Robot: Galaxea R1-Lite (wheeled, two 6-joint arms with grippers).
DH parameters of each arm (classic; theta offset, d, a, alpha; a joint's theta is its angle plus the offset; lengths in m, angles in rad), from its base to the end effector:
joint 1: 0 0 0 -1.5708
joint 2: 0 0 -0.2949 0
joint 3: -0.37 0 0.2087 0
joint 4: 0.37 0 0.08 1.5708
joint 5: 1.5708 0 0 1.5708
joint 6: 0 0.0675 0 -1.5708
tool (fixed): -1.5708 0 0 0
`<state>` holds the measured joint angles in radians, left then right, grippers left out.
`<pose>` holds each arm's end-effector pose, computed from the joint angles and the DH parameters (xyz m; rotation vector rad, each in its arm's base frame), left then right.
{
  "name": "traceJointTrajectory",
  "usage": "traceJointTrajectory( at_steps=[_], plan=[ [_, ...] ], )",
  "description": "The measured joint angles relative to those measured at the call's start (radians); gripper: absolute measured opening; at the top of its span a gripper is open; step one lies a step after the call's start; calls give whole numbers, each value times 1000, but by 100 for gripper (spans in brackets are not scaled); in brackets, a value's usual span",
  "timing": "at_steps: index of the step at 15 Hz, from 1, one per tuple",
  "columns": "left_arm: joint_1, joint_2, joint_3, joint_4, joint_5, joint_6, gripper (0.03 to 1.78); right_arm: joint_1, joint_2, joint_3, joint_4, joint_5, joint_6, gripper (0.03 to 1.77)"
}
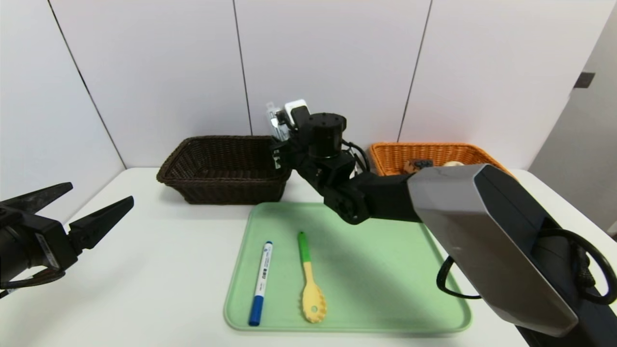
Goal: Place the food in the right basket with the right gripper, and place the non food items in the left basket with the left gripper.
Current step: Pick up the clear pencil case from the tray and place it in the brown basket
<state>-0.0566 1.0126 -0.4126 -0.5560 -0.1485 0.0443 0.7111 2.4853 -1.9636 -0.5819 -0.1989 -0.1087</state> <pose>0.1927 -0.0209 0.1961 0.0421 0.0395 -0.2060 0.4526 0.3723 0.1572 -0.0795 -0.0824 0.5084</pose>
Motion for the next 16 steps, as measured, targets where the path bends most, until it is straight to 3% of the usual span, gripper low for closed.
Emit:
traceJointTrajectory(
  at_steps=[2,7,16],
  plan=[
    [-1,0,2,0,-14,-1,169,6,33,-1,-91,48,-20,56],
    [0,-3,15,-3,-16,-3,169,15,55,-1,-122,105,-30,56],
    [0,-6,25,-3,-16,-4,169,28,56,-1,-108,116,-33,56]
  ],
)
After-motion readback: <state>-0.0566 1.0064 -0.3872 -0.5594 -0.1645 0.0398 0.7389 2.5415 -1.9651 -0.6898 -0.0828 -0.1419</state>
